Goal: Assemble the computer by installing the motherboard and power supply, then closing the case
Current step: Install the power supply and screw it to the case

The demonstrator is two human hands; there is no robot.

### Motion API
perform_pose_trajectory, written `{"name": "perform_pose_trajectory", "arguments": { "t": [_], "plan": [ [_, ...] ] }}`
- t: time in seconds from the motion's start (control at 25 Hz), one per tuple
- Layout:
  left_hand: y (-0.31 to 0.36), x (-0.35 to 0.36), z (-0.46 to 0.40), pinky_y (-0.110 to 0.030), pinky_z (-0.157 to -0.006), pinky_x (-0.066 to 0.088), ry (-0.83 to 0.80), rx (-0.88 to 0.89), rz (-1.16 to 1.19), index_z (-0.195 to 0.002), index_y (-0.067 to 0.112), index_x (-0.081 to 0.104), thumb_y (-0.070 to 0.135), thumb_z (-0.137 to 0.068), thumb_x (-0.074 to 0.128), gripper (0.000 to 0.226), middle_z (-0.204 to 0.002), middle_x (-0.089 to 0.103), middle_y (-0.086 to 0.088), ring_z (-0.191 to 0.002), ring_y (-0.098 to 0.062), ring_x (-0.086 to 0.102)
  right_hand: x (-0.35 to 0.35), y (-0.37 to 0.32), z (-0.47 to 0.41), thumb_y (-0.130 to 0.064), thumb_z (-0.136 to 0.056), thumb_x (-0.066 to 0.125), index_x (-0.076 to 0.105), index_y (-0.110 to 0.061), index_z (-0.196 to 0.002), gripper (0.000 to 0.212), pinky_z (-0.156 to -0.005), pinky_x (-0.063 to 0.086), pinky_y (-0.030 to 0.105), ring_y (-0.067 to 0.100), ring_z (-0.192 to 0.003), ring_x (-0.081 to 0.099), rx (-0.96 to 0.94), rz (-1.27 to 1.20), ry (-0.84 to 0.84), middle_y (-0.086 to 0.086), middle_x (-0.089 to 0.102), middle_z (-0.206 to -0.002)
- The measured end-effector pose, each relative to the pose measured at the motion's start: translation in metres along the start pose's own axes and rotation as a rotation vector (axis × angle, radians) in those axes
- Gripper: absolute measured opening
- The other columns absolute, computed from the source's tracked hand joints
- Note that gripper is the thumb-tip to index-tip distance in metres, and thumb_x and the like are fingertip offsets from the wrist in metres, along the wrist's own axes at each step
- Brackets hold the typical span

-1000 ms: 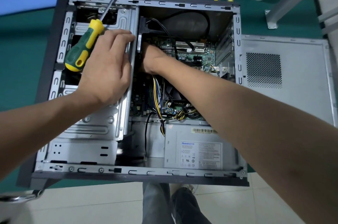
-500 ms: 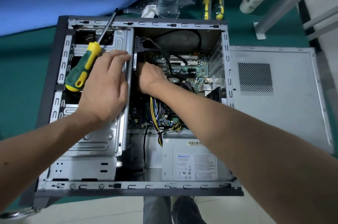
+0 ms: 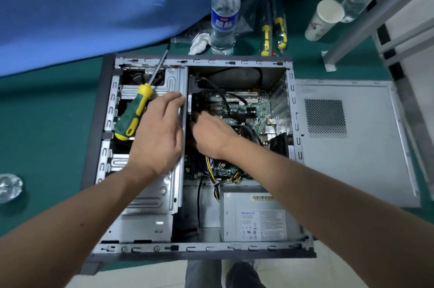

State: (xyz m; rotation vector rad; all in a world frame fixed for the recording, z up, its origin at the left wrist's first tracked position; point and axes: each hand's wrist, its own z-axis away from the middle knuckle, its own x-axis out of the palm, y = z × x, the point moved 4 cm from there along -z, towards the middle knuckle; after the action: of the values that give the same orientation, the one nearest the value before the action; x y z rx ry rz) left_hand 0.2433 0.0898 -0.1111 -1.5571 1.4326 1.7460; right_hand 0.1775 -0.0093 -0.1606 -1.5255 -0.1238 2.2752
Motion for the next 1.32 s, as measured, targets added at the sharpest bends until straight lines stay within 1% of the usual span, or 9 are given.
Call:
{"name": "perform_pose_trajectory", "arguments": {
  "t": [0.28, 0.44, 0.56, 0.64, 0.84, 0.96, 1.04, 1.16, 1.32],
  "plan": [
    [0.007, -0.006, 0.004, -0.039, -0.115, 0.033, -0.062, -0.015, 0.028, -0.139, -0.001, 0.046, 0.014, -0.098, 0.038, 0.045, -0.142, 0.046, -0.016, -0.131, -0.029, 0.042, -0.024, 0.016, 0.089, -0.036, -0.104, 0.041, 0.031, -0.017, -0.151, 0.052, -0.112, 0.037, 0.041, 0.019, -0.141, 0.029, 0.09, -0.095, 0.107, 0.002, 0.035, -0.153],
    [0.019, -0.019, 0.003, -0.026, -0.1, 0.035, -0.043, -0.156, 0.127, -0.13, 0.038, 0.048, 0.05, -0.102, 0.035, 0.034, -0.116, 0.048, 0.037, -0.116, 0.008, 0.043, -0.035, 0.016, 0.131, -0.042, -0.101, 0.043, 0.034, -0.022, -0.149, 0.052, -0.113, 0.037, 0.036, 0.014, -0.137, 0.035, 0.245, -0.172, 0.221, -0.003, 0.042, -0.147],
    [0.007, -0.04, 0.007, -0.038, -0.105, 0.039, 0.052, -0.119, 0.079, -0.137, 0.019, 0.053, 0.024, -0.097, 0.053, 0.04, -0.138, 0.052, 0.005, -0.129, -0.017, 0.045, -0.036, 0.012, 0.15, -0.038, -0.102, 0.045, 0.033, -0.024, -0.15, 0.051, -0.113, 0.037, 0.036, 0.013, -0.137, 0.035, 0.32, -0.208, 0.232, -0.004, 0.041, -0.147],
    [-0.015, -0.054, 0.009, -0.042, -0.105, 0.04, 0.033, -0.265, 0.014, -0.143, 0.013, 0.046, 0.01, -0.096, 0.054, 0.048, -0.144, 0.046, -0.014, -0.128, -0.03, 0.044, -0.038, 0.007, 0.162, -0.037, -0.102, 0.046, 0.032, -0.027, -0.15, 0.051, -0.112, 0.039, 0.035, 0.013, -0.135, 0.04, 0.373, -0.285, 0.258, -0.005, 0.04, -0.147],
    [-0.022, -0.075, 0.007, -0.046, -0.085, 0.05, -0.078, -0.35, -0.049, -0.138, 0.008, 0.047, 0.006, -0.094, 0.054, 0.046, -0.117, 0.063, -0.016, -0.102, -0.034, 0.058, -0.049, -0.001, 0.191, -0.038, -0.101, 0.049, 0.035, -0.029, -0.148, 0.05, -0.102, 0.046, 0.031, 0.008, -0.117, 0.053, 0.426, -0.475, 0.343, -0.009, 0.048, -0.138],
    [-0.002, -0.083, 0.007, -0.04, -0.087, 0.051, 0.051, -0.487, 0.219, -0.142, 0.01, 0.047, 0.013, -0.093, 0.063, 0.051, -0.122, 0.064, -0.011, -0.102, -0.03, 0.061, -0.053, 0.0, 0.208, -0.036, -0.1, 0.053, 0.041, -0.03, -0.144, 0.046, -0.097, 0.05, 0.03, 0.002, -0.105, 0.057, 0.454, -0.653, 0.407, -0.011, 0.053, -0.127],
    [0.029, -0.07, 0.004, -0.035, -0.083, 0.054, -0.018, -0.638, 0.577, -0.137, 0.008, 0.052, 0.012, -0.093, 0.067, 0.047, -0.12, 0.064, -0.01, -0.1, -0.027, 0.063, -0.058, 0.0, 0.21, -0.039, -0.098, 0.055, 0.046, -0.029, -0.14, 0.044, -0.092, 0.053, 0.03, 0.001, -0.099, 0.058, 0.46, -0.829, 0.417, -0.012, 0.056, -0.117],
    [0.092, -0.044, -0.001, -0.043, -0.076, 0.06, -0.171, -0.763, 1.052, -0.103, 0.003, 0.062, 0.007, -0.091, 0.069, 0.014, -0.096, 0.064, -0.016, -0.087, -0.03, 0.067, -0.074, 0.008, 0.203, -0.046, -0.095, 0.058, 0.046, -0.029, -0.141, 0.051, -0.089, 0.052, 0.026, 0.004, -0.1, 0.059, 0.407, -1.012, 0.382, -0.01, 0.057, -0.116],
    [0.152, -0.028, -0.015, -0.039, -0.068, 0.055, -0.26, -0.749, 1.252, -0.093, 0.004, 0.058, 0.022, -0.093, 0.068, 0.02, -0.087, 0.058, -0.016, -0.074, -0.026, 0.06, -0.094, 0.029, 0.193, -0.039, -0.093, 0.062, 0.041, -0.038, -0.137, 0.049, -0.088, 0.051, 0.03, 0.008, -0.101, 0.06, 0.313, -0.979, 0.285, -0.01, 0.06, -0.12]
  ]
}}
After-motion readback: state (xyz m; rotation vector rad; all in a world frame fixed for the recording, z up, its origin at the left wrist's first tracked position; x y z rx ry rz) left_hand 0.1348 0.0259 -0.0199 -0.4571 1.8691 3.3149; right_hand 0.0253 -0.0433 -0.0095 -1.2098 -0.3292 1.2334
